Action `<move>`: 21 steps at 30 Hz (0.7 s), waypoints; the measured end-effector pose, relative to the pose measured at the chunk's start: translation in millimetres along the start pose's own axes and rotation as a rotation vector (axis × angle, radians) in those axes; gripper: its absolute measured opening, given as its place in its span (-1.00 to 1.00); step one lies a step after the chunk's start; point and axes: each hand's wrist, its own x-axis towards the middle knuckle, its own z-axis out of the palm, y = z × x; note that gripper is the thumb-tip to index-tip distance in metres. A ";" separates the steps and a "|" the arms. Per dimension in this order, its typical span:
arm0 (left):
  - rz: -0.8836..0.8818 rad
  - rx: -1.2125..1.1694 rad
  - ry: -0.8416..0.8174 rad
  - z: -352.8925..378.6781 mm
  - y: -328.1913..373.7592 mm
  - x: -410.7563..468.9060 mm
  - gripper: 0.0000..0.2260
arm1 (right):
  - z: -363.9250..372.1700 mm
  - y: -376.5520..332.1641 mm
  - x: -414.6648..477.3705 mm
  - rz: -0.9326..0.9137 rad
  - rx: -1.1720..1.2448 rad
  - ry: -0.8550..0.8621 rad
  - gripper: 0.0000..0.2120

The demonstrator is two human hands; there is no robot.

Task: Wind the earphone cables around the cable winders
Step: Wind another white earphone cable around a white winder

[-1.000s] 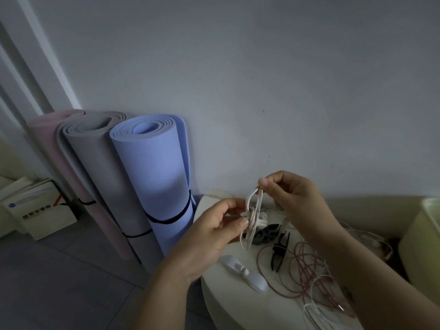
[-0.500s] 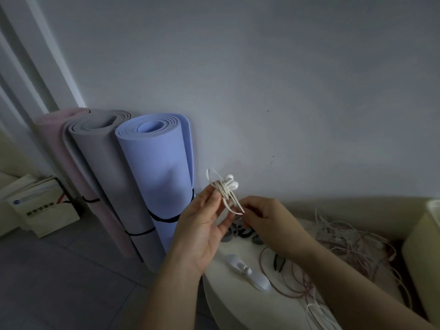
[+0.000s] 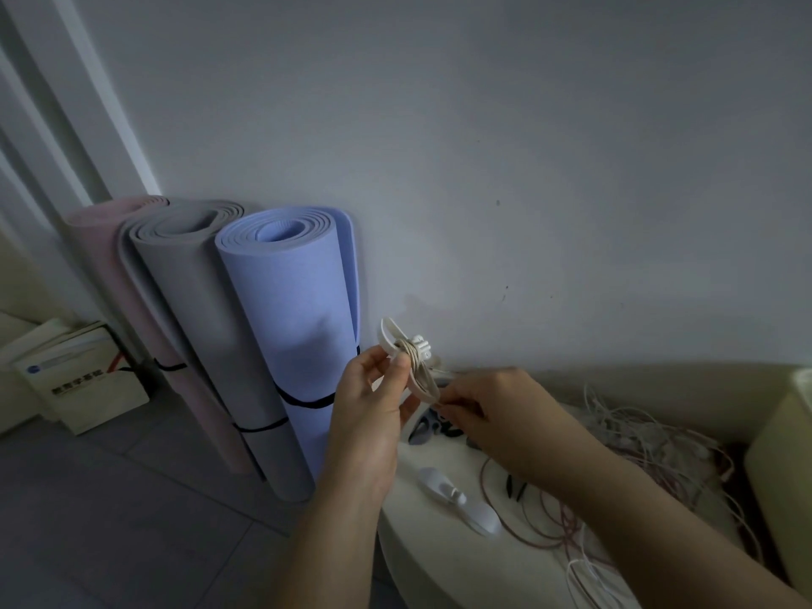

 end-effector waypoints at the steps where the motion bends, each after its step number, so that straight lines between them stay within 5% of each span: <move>1: -0.003 0.006 0.006 0.3 -0.2 0.2 -0.79 | -1.3 0.8 -0.1 -0.006 -0.013 0.002 -0.81; 9: -0.070 -0.016 0.008 1.8 -2.4 1.6 -0.75 | -7.3 9.4 1.3 -0.117 -0.046 0.116 -0.88; 16: -0.021 0.208 -0.044 6.8 -1.5 -5.1 -0.90 | -9.1 0.6 -1.1 -0.171 0.037 0.126 -0.91; 21: -0.062 0.167 -0.135 2.6 -1.7 -2.6 -0.74 | -12.2 5.6 -0.1 -0.054 0.188 0.250 -0.94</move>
